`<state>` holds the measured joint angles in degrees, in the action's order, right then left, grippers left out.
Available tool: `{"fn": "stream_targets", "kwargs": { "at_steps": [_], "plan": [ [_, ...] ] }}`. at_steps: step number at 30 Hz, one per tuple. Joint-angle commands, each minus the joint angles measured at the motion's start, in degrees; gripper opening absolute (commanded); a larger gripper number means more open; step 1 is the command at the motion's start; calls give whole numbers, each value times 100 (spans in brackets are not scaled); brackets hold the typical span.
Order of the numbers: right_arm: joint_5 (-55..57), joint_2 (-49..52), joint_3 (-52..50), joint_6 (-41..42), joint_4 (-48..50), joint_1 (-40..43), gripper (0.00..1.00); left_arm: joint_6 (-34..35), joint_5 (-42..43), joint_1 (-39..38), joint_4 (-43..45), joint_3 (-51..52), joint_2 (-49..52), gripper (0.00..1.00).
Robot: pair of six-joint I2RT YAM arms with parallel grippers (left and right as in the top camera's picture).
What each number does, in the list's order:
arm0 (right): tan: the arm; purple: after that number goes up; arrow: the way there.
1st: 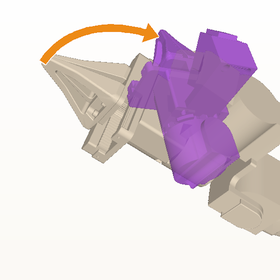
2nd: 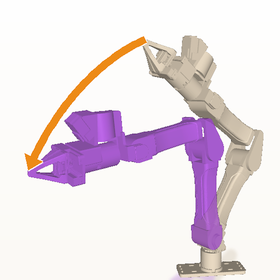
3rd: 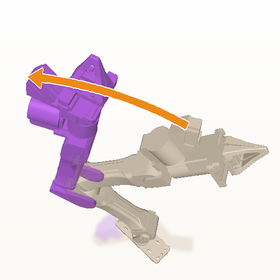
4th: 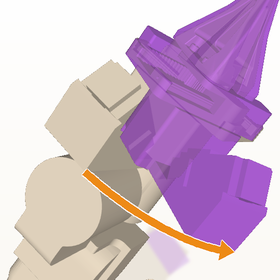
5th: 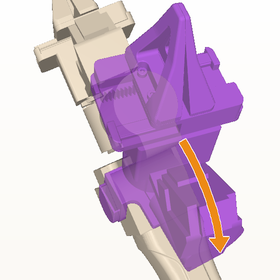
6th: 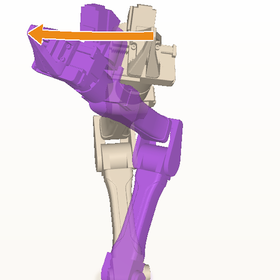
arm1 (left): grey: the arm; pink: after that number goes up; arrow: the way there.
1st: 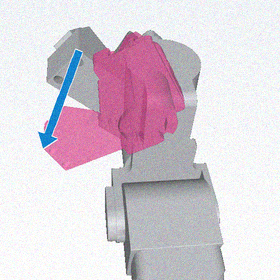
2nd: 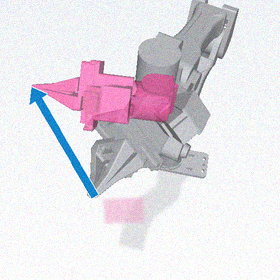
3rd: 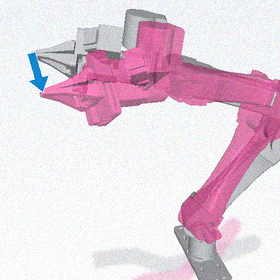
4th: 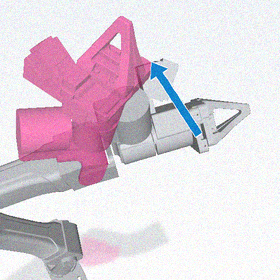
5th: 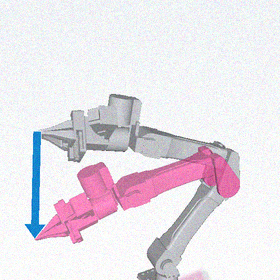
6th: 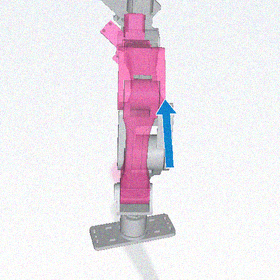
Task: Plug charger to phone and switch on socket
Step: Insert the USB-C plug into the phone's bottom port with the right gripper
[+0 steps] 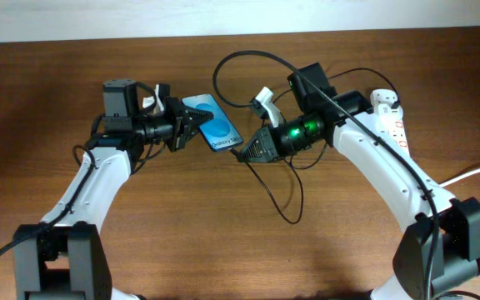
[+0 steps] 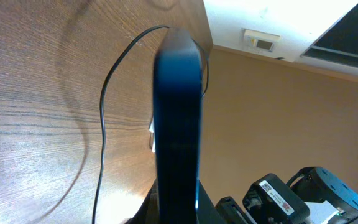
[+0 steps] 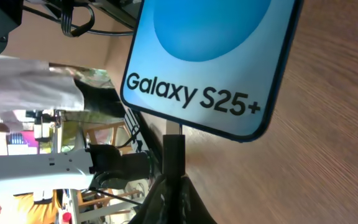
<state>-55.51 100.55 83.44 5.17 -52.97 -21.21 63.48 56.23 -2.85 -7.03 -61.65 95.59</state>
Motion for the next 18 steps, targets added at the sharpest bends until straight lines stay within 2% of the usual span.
{"fn": "stream_targets", "kwargs": {
  "at_steps": [1, 5, 12, 16, 18],
  "plan": [
    [223, 55, 46, 280, 173, -59, 4, -271, 299, -15, -13, -96, -28, 0],
    [225, 55, 46, 286, 369, -153, 4, -267, 273, -199, -7, -94, -28, 0],
    [883, 55, 46, 291, 538, -400, 4, -245, 498, -240, 0, -96, -31, 0],
    [883, 55, 48, 286, 581, -385, 4, -1460, 752, -240, -9, -94, -31, 0],
    [881, 55, 50, 289, 695, -385, 4, -1690, 876, -240, -13, -94, -31, 0]
  ]
}}
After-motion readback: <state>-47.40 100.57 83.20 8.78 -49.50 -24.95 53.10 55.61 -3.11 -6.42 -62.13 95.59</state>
